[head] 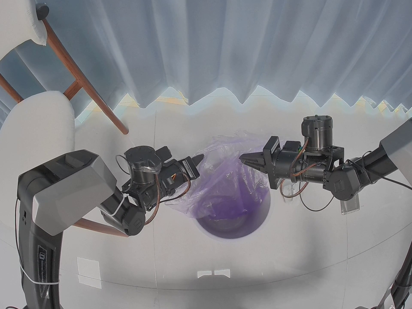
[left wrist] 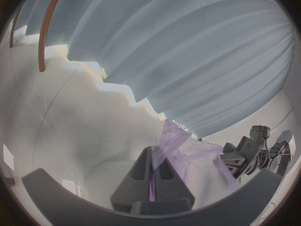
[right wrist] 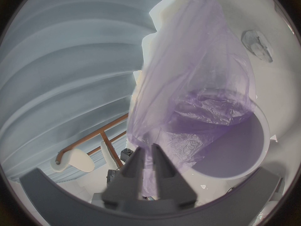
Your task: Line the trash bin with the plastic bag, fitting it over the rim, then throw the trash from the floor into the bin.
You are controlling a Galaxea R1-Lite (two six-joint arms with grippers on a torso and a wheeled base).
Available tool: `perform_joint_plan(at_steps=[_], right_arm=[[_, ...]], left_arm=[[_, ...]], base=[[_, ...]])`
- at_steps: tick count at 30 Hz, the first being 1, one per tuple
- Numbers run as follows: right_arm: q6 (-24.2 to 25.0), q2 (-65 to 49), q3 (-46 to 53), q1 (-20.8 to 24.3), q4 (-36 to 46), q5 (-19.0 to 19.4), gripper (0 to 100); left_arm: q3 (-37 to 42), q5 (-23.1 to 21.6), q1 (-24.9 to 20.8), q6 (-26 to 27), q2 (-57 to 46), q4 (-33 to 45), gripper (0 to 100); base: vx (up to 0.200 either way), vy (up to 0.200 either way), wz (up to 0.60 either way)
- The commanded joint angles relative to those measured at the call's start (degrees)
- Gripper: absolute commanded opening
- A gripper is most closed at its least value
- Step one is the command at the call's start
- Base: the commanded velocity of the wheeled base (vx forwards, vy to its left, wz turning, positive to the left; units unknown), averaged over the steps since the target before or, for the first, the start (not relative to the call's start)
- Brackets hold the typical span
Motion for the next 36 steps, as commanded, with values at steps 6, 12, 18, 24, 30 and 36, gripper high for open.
perform_joint_plan(at_steps=[6, 12, 18, 24, 30, 36], right_arm=[[-4.7, -2.6, 3.8, 0.7, 0.0, -0.6, 0], [-11.5, -5.8, 6.3, 0.0, 2.5, -0.4, 0], [-17.0, -7.8, 4.3, -4.2, 10.9, 0.5, 0], [-21.2, -8.0, 1.5, -7.1, 18.2, 0.6, 0], [-23.6, -8.7, -0.3, -9.7, 21.0, 0.6, 0], [-25.9, -8.9, -1.6, -13.0, 21.6, 0.6, 0]], left_arm=[[0.0, 0.1, 0.3, 0.1, 0.1, -0.7, 0], [0.9, 0.2, 0.8, 3.0, -0.1, -0.1, 0], [7.8, 1.1, 0.1, 10.5, -5.7, 3.9, 0], [11.1, 8.9, 1.1, 20.4, -8.7, 9.8, 0], [12.9, 15.1, 1.9, 23.7, -10.5, 9.7, 0], [17.4, 15.7, 1.2, 23.8, -14.5, 10.3, 0]], base=[[0.000, 0.000, 0.00], [0.000, 0.000, 0.00], [0.000, 0.000, 0.00], [0.000, 0.000, 0.00], [0.000, 0.000, 0.00], [0.000, 0.000, 0.00]])
